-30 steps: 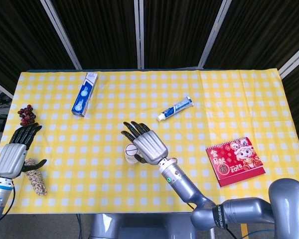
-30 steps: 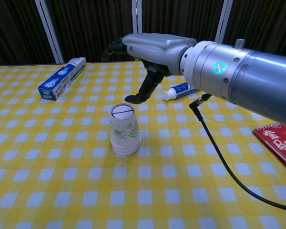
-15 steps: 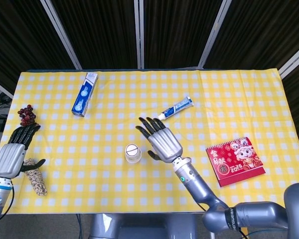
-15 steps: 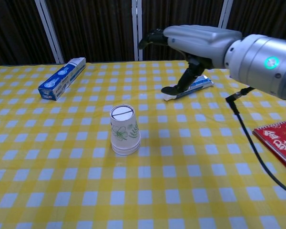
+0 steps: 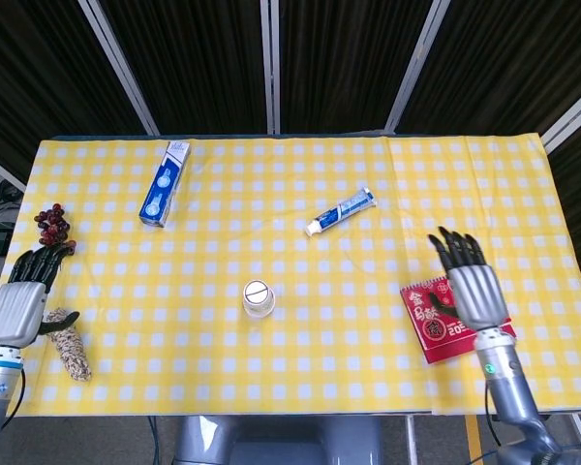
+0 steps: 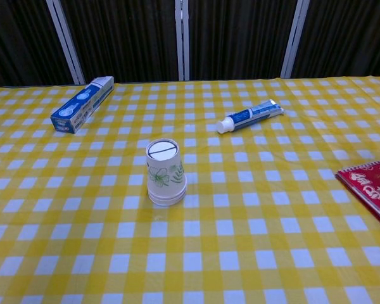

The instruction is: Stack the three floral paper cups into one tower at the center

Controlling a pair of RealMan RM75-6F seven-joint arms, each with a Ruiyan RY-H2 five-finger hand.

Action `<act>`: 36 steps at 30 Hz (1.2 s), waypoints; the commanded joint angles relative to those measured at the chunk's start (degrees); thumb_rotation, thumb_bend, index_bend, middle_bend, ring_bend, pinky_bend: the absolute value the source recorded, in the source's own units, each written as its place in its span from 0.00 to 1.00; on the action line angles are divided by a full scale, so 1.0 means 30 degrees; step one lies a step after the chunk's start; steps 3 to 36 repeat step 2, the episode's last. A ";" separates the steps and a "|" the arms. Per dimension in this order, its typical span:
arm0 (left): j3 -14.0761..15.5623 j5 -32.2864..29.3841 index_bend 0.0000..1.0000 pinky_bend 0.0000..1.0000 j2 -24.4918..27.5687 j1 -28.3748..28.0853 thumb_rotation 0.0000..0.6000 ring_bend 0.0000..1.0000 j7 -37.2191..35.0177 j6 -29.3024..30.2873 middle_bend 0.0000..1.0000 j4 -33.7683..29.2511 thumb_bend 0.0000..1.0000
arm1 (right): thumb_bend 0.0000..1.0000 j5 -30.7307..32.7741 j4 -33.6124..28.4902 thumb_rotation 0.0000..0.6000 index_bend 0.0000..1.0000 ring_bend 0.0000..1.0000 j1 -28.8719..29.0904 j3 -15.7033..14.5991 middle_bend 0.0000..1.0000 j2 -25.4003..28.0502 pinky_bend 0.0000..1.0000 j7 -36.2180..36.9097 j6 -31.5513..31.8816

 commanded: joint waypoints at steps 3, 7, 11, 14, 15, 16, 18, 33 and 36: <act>0.0141 -0.0146 0.00 0.00 -0.0147 0.0268 1.00 0.00 0.0290 0.0182 0.00 0.0068 0.18 | 0.16 -0.0582 0.2091 1.00 0.00 0.00 -0.1874 -0.0515 0.00 0.0200 0.00 0.2196 0.1032; 0.0141 -0.0146 0.00 0.00 -0.0147 0.0268 1.00 0.00 0.0290 0.0182 0.00 0.0068 0.18 | 0.16 -0.0582 0.2091 1.00 0.00 0.00 -0.1874 -0.0515 0.00 0.0200 0.00 0.2196 0.1032; 0.0141 -0.0146 0.00 0.00 -0.0147 0.0268 1.00 0.00 0.0290 0.0182 0.00 0.0068 0.18 | 0.16 -0.0582 0.2091 1.00 0.00 0.00 -0.1874 -0.0515 0.00 0.0200 0.00 0.2196 0.1032; 0.0141 -0.0146 0.00 0.00 -0.0147 0.0268 1.00 0.00 0.0290 0.0182 0.00 0.0068 0.18 | 0.16 -0.0582 0.2091 1.00 0.00 0.00 -0.1874 -0.0515 0.00 0.0200 0.00 0.2196 0.1032; 0.0141 -0.0146 0.00 0.00 -0.0147 0.0268 1.00 0.00 0.0290 0.0182 0.00 0.0068 0.18 | 0.16 -0.0582 0.2091 1.00 0.00 0.00 -0.1874 -0.0515 0.00 0.0200 0.00 0.2196 0.1032; 0.0141 -0.0146 0.00 0.00 -0.0147 0.0268 1.00 0.00 0.0290 0.0182 0.00 0.0068 0.18 | 0.16 -0.0582 0.2091 1.00 0.00 0.00 -0.1874 -0.0515 0.00 0.0200 0.00 0.2196 0.1032; 0.0141 -0.0146 0.00 0.00 -0.0147 0.0268 1.00 0.00 0.0290 0.0182 0.00 0.0068 0.18 | 0.16 -0.0582 0.2091 1.00 0.00 0.00 -0.1874 -0.0515 0.00 0.0200 0.00 0.2196 0.1032; 0.0141 -0.0146 0.00 0.00 -0.0147 0.0268 1.00 0.00 0.0290 0.0182 0.00 0.0068 0.18 | 0.16 -0.0582 0.2091 1.00 0.00 0.00 -0.1874 -0.0515 0.00 0.0200 0.00 0.2196 0.1032; 0.0141 -0.0146 0.00 0.00 -0.0147 0.0268 1.00 0.00 0.0290 0.0182 0.00 0.0068 0.18 | 0.16 -0.0582 0.2091 1.00 0.00 0.00 -0.1874 -0.0515 0.00 0.0200 0.00 0.2196 0.1032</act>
